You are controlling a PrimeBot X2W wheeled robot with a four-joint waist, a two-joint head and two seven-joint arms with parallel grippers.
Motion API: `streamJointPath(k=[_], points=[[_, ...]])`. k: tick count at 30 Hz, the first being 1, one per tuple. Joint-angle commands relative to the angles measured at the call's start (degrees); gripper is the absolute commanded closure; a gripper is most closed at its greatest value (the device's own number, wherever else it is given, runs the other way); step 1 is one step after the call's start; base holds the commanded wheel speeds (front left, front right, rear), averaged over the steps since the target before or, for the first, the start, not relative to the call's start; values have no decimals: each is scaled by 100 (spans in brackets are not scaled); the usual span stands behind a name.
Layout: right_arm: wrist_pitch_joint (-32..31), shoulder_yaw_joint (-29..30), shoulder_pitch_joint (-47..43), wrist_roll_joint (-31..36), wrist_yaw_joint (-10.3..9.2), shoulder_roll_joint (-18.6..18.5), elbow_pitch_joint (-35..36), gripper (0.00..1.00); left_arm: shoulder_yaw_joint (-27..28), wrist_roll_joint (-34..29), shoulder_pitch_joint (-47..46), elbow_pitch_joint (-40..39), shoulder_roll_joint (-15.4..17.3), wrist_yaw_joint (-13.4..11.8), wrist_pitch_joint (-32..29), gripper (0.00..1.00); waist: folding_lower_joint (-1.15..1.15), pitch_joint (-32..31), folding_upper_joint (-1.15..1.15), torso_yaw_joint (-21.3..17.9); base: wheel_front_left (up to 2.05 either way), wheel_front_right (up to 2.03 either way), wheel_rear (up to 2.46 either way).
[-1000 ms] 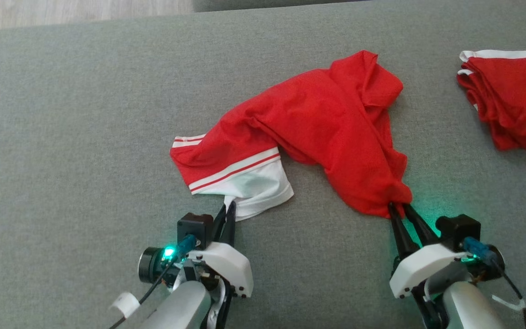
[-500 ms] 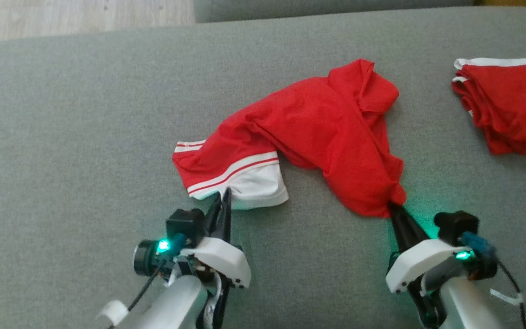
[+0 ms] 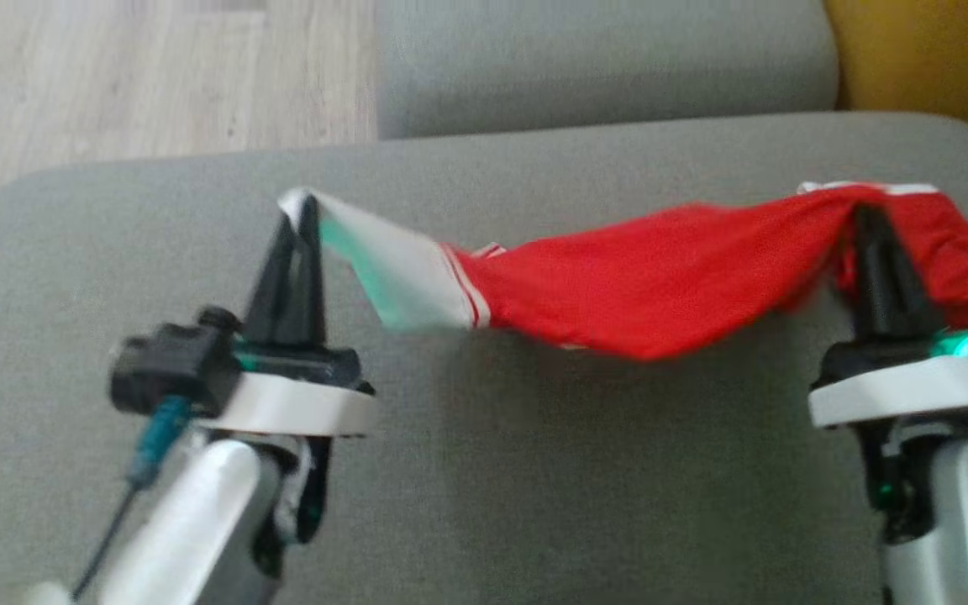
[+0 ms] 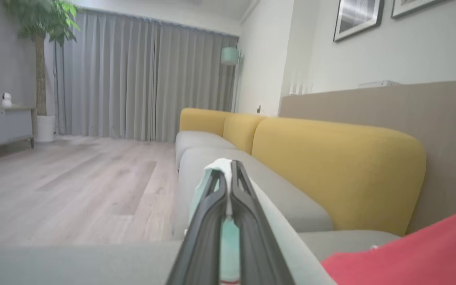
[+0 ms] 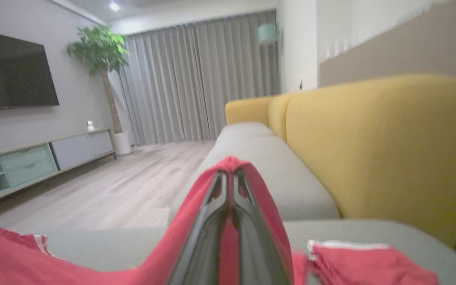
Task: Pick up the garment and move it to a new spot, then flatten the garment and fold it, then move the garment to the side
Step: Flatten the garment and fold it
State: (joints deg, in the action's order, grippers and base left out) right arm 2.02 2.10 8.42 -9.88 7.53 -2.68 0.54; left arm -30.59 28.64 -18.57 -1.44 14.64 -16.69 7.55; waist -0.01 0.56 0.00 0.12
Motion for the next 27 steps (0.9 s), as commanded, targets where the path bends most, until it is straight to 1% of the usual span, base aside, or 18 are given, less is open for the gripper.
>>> streamJointPath(k=[1, 5, 8, 13, 15, 18, 21, 24, 27], points=[[-86, -87, 157, 43, -4, -20, 426, 100, 323, -74, -407, -393, 197, -42, -69, 100, 1, -141, 0, 20, 0, 0, 0], [-456, 45, 256, 124, -4, -20, 1372, 100, 557, -228, -779, -1269, 609, -128, -469, 100, 1, -247, 0, 16, 0, 0, 0], [-727, 94, 384, 195, -4, -20, 1890, 100, 690, -342, -1098, -1753, 873, -146, -784, 100, 1, -285, 0, 11, 0, 0, 0], [-1059, 170, 629, 385, -4, -21, 2524, 100, 794, -520, -1686, -2201, 1202, -70, -1248, 100, 1, -316, 0, -7, 0, 0, 0], [-1228, 237, 743, 452, -4, -36, 2755, 100, 809, -550, -2018, -2267, 1302, 16, -1465, 100, 1, -294, 0, -22, 0, 0, 0], [-1346, 273, 804, 471, -4, -59, 2806, 100, 797, -525, -2207, -2205, 1324, 84, -1585, 100, 1, -239, 0, -32, 0, 0, 0], [-1481, 291, 942, 462, -4, -88, 2675, 100, 750, -435, -2474, -1917, 1293, 213, -1700, 100, 1, -89, 0, -46, 0, 0, 0], [-1567, 270, 1201, 422, -4, -116, 2245, 100, 672, -448, -2800, -1430, 1300, 399, -1728, 100, 1, 204, 0, -83, 0, 0, 0], [-1554, 218, 1724, 417, -4, -212, 1559, 100, 616, -526, -3307, -838, 1298, 600, -1713, 100, 1, 646, 0, -136, 0, 0, 0]])
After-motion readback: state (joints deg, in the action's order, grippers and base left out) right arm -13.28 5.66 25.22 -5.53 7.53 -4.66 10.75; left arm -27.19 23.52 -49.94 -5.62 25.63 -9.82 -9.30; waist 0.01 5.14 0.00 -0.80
